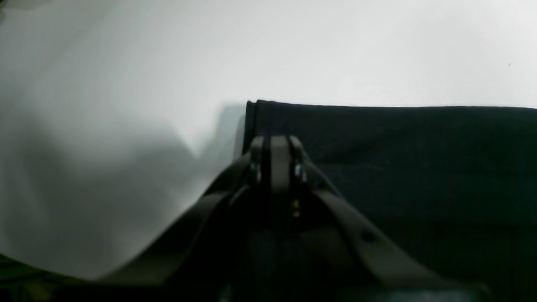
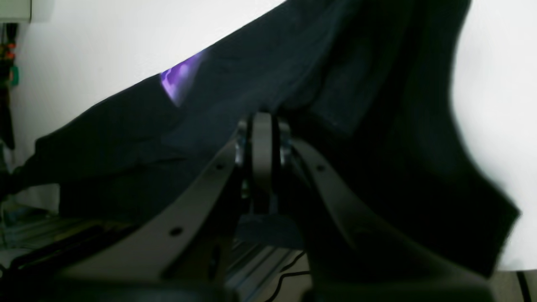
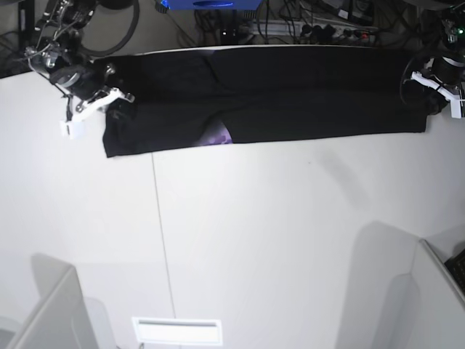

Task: Fold the T-shirt properly
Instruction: 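Grasp both hem corners and fold the hem up toward the collar, then regrasp the folded strip's ends with both grippers and smooth it flat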

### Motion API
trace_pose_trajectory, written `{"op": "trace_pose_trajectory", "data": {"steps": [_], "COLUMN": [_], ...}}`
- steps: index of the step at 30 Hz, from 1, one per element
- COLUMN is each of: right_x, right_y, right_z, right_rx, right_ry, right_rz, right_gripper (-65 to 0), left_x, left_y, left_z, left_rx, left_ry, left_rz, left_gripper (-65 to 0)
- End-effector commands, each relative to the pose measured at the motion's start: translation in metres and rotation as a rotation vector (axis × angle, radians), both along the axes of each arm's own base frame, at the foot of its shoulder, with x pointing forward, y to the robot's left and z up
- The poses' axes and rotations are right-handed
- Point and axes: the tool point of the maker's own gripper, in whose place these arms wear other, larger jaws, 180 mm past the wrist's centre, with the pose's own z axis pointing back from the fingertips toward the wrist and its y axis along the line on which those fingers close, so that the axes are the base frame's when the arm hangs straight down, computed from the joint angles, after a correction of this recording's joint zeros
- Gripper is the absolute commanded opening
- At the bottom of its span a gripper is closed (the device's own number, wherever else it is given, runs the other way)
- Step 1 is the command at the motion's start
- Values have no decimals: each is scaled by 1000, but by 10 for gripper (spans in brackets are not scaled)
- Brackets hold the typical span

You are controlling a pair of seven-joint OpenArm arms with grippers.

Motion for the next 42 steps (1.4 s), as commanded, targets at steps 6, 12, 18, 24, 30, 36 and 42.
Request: {"op": "trace_pose_trajectory", "data": {"steps": [6,12,18,24,30,36,42], "right_x": [3,1,1,-4,-8,-5,2], "right_y": [-12,-13,-14,-17,-18,-34,-22], "right_z": [2,-1,-1,-12,-14,-8,-4], "right_rx": [-62,-78,-79,-92,-93,-107,-93], "right_ry": [-15,-2,2,38,47,5,-23], "right_rz": [-10,-11,-11,-16,-20,-102,-67], "right_gripper": [-650,-650,-650,-650,-420,-392,-524], "left_x": [-3,-3,-3,-8,-14,-12,0], "left_y": [4,3,4,7,15,15,5], "left_z": [4,2,2,-6,-14,-11,-2], "left_rx": [23,19,19,5,-9,-4,-13], "left_ry": [1,5,6,22,43,34,-19], "left_rz": [-13,-12,-11,6,37,35,26], "left_gripper": [-650,-650,-650,-650,-541,-179,-169]}}
